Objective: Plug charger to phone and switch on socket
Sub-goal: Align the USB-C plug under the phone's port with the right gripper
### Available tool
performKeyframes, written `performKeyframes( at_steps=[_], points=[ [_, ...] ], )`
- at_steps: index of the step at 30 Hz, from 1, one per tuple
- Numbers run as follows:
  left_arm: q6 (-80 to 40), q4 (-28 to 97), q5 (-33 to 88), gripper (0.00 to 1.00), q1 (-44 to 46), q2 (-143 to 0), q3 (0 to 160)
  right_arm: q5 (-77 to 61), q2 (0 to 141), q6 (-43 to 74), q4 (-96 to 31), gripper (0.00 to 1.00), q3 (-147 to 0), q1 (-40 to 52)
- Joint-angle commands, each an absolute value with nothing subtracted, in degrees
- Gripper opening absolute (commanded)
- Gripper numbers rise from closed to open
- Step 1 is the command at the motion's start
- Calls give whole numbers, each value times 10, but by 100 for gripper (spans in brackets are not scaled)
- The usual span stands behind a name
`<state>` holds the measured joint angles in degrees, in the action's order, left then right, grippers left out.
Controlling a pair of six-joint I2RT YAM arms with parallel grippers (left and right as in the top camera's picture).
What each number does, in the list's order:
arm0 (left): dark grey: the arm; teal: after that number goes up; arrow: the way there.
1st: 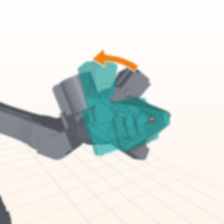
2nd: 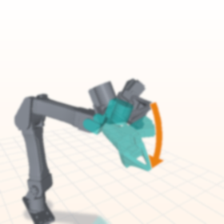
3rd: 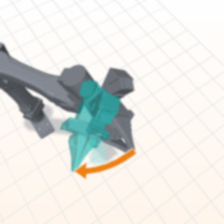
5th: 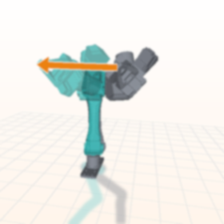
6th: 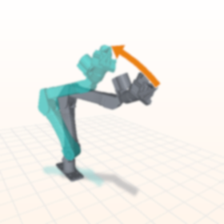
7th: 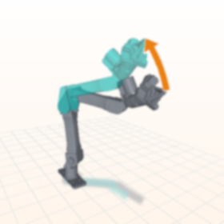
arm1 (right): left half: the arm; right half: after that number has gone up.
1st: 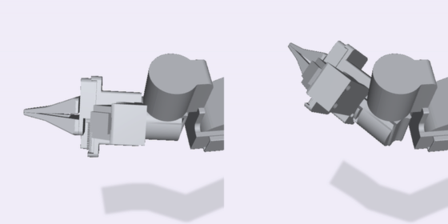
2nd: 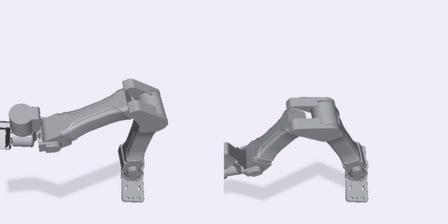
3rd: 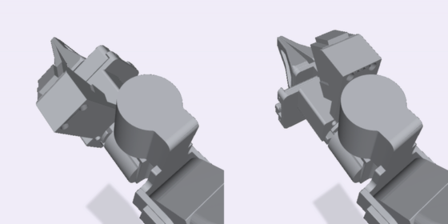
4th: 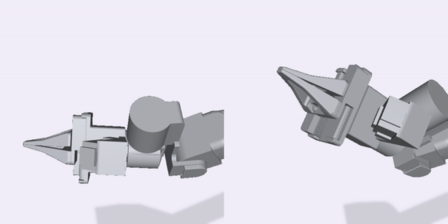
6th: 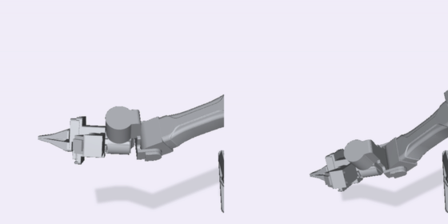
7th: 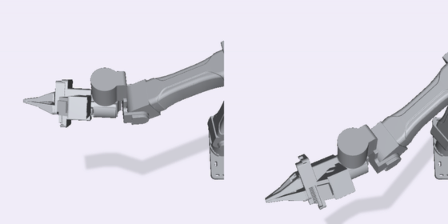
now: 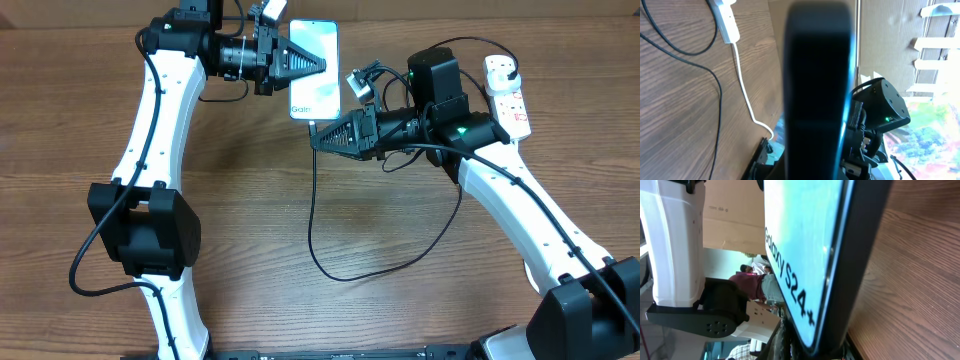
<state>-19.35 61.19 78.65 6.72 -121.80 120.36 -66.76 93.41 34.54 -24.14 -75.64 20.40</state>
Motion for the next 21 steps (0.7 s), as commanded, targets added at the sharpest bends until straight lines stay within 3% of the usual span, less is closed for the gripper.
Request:
performKeyframes(
  at_steps=[1, 21],
  points=[
    [-194, 599, 804, 4, 67, -1216, 1206, -683, 919, 345, -245, 4, -762, 205],
    [-206, 585, 804, 4, 56, -1216, 1206, -686, 919, 345, -241, 3, -762, 198]
  ],
)
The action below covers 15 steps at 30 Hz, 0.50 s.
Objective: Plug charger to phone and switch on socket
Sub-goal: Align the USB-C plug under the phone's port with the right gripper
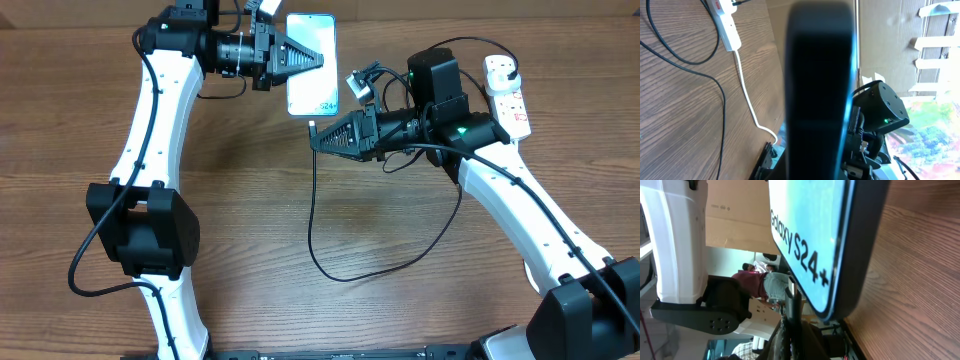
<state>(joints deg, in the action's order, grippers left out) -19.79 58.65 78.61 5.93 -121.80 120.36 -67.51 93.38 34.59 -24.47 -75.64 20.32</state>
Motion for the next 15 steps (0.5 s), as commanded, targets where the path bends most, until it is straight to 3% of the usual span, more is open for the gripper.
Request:
performKeyframes(
  at_steps=[1, 15],
  points=[
    [-206, 585, 804, 4, 56, -1216, 1206, -686, 919, 345, -241, 4, -762, 195],
    [-213, 587, 805, 4, 57, -1216, 1206, -684, 919, 343, -240, 4, -762, 199]
  ],
)
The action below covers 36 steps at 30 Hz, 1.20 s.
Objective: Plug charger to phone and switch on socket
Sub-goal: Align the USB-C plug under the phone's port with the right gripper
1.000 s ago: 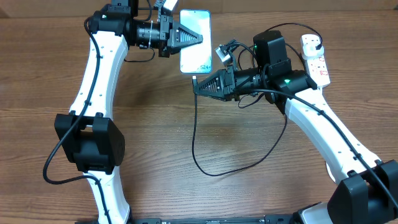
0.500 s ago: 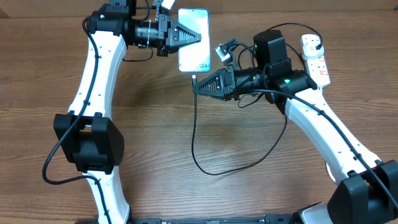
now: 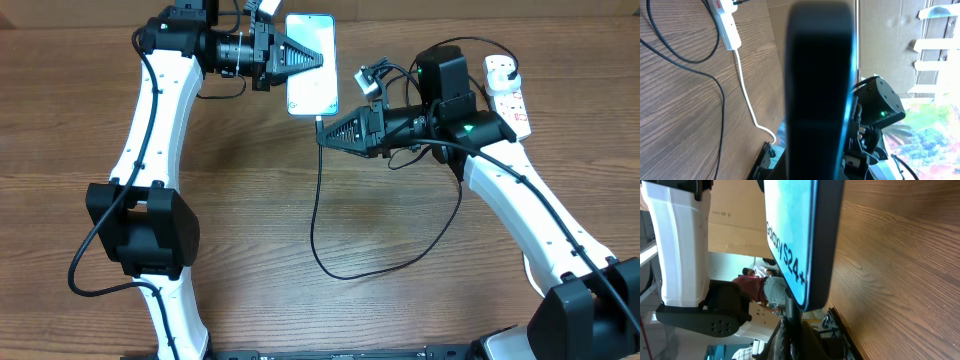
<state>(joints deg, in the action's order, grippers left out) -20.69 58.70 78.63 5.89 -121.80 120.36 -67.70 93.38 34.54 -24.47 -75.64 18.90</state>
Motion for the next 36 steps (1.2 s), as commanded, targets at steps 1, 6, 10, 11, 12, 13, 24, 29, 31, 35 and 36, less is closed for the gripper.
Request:
performKeyframes(
  at_steps=[1, 6, 10, 11, 12, 13, 24, 29, 31, 35, 36],
  points=[
    [-216, 586, 805, 4, 57, -1216, 1206, -680, 919, 343, -241, 4, -762, 200],
    [-219, 587, 805, 4, 57, -1216, 1206, -669, 919, 343, -241, 4, -762, 202],
    [-219, 586, 805, 4, 57, -1216, 1206, -669, 919, 343, -240, 4, -762, 202],
    [-219, 586, 805, 4, 57, -1216, 1206, -669, 919, 343, -240, 4, -762, 202],
    [-219, 586, 805, 4, 57, -1216, 1206, -669, 919, 343, -238, 4, -762, 202],
    [-219, 586, 805, 4, 57, -1216, 1206, -669, 919, 345, -236, 4, -762, 202],
    [-219, 587, 806, 4, 57, -1216, 1206, -669, 919, 347, -226, 4, -762, 202],
    [-219, 587, 807, 4, 57, -1216, 1206, -669, 920, 347, -226, 4, -762, 202],
    [-219, 587, 811, 4, 57, -1216, 1206, -667, 920, 347, -226, 4, -762, 202],
    [-219, 587, 821, 4, 57, -1216, 1206, -664, 920, 347, -225, 4, -762, 202],
    [-219, 587, 821, 4, 57, -1216, 1206, -665, 920, 347, -224, 4, -762, 202]
  ],
)
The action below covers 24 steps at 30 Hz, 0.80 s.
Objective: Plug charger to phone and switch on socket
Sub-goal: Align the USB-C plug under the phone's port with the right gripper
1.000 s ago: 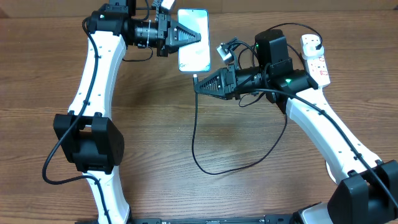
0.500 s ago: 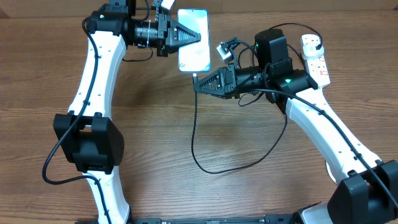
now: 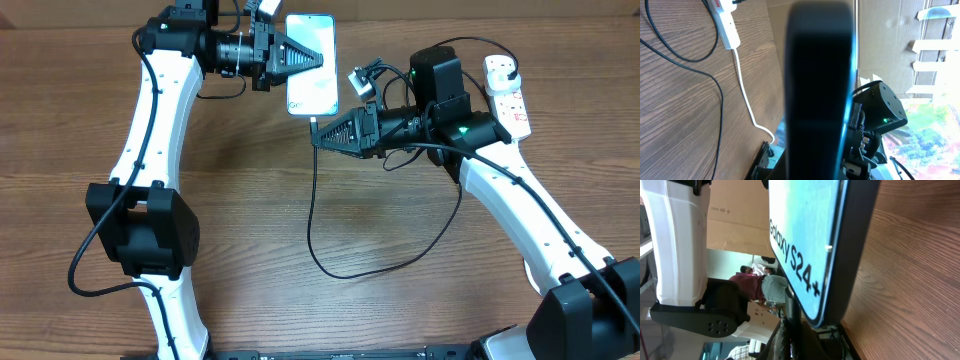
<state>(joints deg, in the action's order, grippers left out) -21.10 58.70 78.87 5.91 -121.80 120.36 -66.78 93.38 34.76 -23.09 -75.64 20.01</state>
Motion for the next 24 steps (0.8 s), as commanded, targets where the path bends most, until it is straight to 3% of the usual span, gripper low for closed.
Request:
performKeyframes(
  at_steps=[1, 24],
  points=[
    [-219, 587, 821, 4, 57, -1216, 1206, -665, 920, 347, -223, 4, -762, 202],
    [-219, 587, 837, 4, 57, -1216, 1206, -665, 921, 358, -211, 4, -762, 202]
  ],
)
